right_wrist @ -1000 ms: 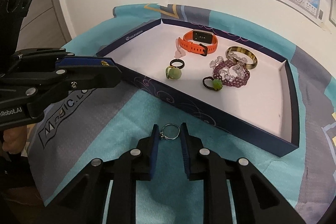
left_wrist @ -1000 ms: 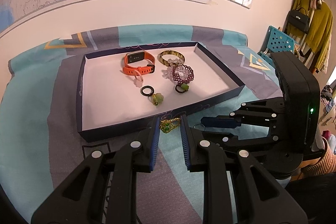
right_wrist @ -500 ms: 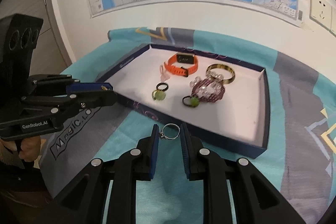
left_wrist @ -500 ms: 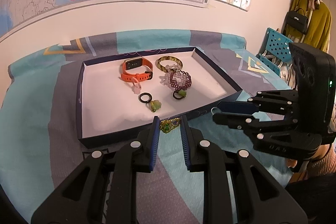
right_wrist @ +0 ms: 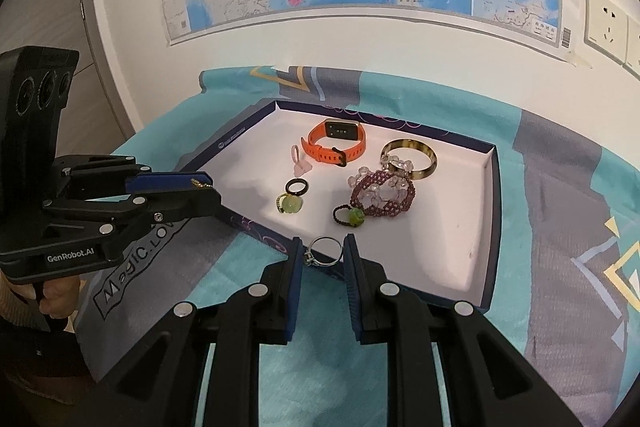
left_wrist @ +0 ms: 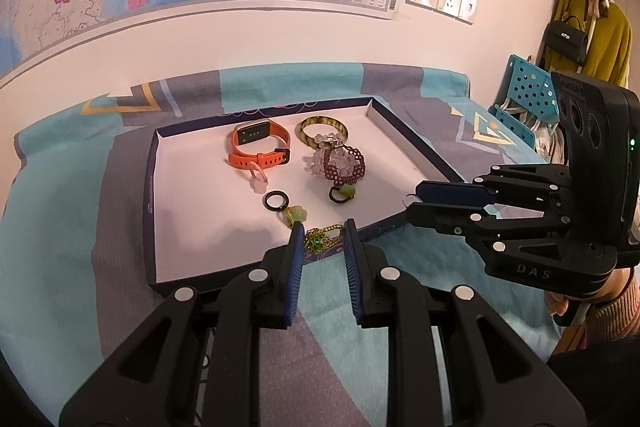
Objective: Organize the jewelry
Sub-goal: 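Carry the silver ring and gold key pendant over the tray with both tools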
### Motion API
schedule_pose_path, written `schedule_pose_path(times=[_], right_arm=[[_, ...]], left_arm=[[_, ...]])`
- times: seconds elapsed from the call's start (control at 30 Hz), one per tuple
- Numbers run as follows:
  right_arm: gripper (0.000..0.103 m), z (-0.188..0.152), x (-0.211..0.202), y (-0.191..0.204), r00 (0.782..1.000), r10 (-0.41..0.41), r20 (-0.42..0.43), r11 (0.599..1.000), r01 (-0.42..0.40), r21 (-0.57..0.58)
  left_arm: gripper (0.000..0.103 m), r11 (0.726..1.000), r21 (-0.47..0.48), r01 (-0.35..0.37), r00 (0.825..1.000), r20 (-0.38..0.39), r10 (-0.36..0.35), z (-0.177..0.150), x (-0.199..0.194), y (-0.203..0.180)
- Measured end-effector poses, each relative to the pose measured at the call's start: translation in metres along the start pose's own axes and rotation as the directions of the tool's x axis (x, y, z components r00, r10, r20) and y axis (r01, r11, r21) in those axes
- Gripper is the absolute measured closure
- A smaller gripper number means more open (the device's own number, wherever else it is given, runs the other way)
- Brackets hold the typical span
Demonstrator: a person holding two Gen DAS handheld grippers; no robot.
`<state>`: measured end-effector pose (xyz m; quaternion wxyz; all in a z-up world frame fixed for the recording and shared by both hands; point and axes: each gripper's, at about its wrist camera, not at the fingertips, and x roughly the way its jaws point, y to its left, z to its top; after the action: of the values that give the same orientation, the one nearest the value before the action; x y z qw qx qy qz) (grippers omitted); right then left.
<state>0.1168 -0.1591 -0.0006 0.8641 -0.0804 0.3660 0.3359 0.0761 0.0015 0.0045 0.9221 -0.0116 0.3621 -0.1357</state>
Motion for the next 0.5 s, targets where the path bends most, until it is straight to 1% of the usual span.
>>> schedule_pose_path(times=[0.17, 0.5], right_arm=[[0.084, 0.004, 0.003, -0.004, 1.000, 0.005, 0.002, 1.000, -0.005, 0.012], [0.084, 0.013, 0.009, -0.010, 1.000, -0.009, 0.009, 1.000, 0.009, 0.010]], left_arm=[[0.083, 1.000, -0.003, -0.003, 1.000, 0.001, 0.003, 0.005, 0.003, 0.001], [0.083, 1.000, -0.010, -0.002, 1.000, 0.002, 0.003, 0.013, 0.010, 0.005]])
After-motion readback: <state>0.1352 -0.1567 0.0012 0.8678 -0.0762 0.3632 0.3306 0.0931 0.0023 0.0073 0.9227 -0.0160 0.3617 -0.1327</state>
